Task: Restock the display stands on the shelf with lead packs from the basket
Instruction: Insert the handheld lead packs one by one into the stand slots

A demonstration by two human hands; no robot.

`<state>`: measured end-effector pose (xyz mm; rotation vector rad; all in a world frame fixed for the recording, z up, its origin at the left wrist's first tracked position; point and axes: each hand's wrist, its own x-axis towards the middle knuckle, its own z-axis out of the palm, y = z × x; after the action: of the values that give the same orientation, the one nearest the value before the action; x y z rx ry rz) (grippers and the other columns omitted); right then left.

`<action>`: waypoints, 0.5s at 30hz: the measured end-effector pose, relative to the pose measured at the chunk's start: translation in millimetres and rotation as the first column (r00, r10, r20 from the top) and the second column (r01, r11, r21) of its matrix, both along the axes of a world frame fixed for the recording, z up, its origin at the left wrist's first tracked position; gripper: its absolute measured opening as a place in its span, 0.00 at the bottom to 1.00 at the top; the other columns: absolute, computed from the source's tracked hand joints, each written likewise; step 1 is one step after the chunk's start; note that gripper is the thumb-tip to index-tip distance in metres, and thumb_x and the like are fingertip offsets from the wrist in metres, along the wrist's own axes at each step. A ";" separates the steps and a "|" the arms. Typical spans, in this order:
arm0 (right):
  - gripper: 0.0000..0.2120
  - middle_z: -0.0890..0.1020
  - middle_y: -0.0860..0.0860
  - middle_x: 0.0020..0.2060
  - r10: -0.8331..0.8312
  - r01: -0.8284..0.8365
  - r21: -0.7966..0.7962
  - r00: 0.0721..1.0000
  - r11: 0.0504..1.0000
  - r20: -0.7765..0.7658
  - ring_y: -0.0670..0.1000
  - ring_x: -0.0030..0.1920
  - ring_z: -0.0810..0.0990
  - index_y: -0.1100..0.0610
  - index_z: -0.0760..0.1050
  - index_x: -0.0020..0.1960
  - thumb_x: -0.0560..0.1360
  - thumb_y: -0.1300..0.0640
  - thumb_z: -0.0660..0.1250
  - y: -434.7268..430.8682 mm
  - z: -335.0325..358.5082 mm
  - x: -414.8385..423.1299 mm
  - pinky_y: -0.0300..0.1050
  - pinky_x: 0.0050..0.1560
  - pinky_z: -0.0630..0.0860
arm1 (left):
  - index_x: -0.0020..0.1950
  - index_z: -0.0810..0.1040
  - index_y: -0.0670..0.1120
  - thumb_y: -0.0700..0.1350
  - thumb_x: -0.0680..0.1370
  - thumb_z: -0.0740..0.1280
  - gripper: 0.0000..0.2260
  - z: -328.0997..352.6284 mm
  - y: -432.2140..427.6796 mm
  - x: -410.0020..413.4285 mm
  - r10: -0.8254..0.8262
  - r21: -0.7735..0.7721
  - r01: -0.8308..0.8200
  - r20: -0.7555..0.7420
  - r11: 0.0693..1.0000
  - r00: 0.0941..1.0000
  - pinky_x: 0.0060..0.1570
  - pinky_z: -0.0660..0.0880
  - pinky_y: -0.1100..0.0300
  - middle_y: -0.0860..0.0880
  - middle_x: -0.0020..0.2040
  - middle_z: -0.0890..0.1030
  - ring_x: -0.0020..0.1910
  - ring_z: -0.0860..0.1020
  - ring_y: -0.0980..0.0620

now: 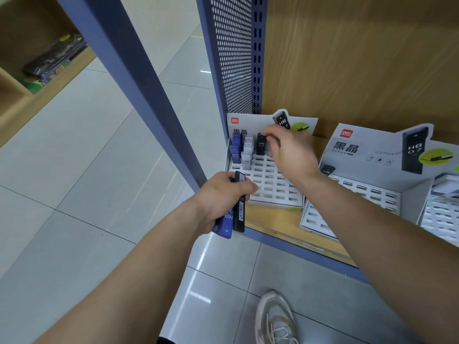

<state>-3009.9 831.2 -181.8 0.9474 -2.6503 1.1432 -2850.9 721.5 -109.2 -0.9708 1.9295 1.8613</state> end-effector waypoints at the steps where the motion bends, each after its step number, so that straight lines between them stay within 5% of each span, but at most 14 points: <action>1: 0.10 0.85 0.54 0.40 -0.006 0.006 0.010 1.000 1.000 -0.010 0.56 0.39 0.84 0.53 0.80 0.57 0.80 0.60 0.63 0.1 0.4 0.3 0.54 0.42 0.81 | 0.48 0.81 0.46 0.46 0.80 0.70 0.04 -0.3 0.2 -0.1 0.001 -0.001 -0.001 0.003 1.000 1.000 0.40 0.81 0.54 0.51 0.34 0.79 0.30 0.76 0.54; 6: 0.14 0.84 0.53 0.38 -0.010 0.005 0.107 0.999 0.994 0.045 0.54 0.38 0.82 0.52 0.80 0.61 0.79 0.60 0.62 3.8 0.8 1.1 0.52 0.41 0.81 | 0.51 0.81 0.42 0.46 0.80 0.70 0.07 1.3 0.4 -1.1 0.025 -0.001 -0.025 -0.012 1.000 1.000 0.35 0.79 0.57 0.47 0.40 0.77 0.33 0.74 0.51; 11: 0.15 0.82 0.44 0.46 -0.051 0.051 0.000 0.988 0.999 0.144 0.47 0.43 0.82 0.51 0.78 0.63 0.78 0.58 0.65 24.6 32.8 20.6 0.45 0.48 0.80 | 0.42 0.75 0.44 0.42 0.81 0.68 0.08 6.9 6.0 -2.5 0.082 0.069 -0.074 -0.124 0.995 0.989 0.26 0.73 0.66 0.54 0.28 0.78 0.23 0.77 0.57; 15: 0.06 0.84 0.50 0.37 0.125 0.024 -0.245 0.810 0.969 0.573 0.50 0.36 0.84 0.50 0.78 0.55 0.78 0.54 0.69 51.7 67.6 74.6 0.54 0.42 0.83 | 0.44 0.77 0.47 0.44 0.80 0.69 0.06 8.0 16.2 -7.2 0.099 0.024 -0.096 -0.241 0.995 0.965 0.32 0.73 0.64 0.53 0.30 0.75 0.30 0.73 0.55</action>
<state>-2935.4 882.9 -114.2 0.7025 -2.8172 2.0016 -2858.1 737.7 -101.2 -0.8853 2.0349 2.1324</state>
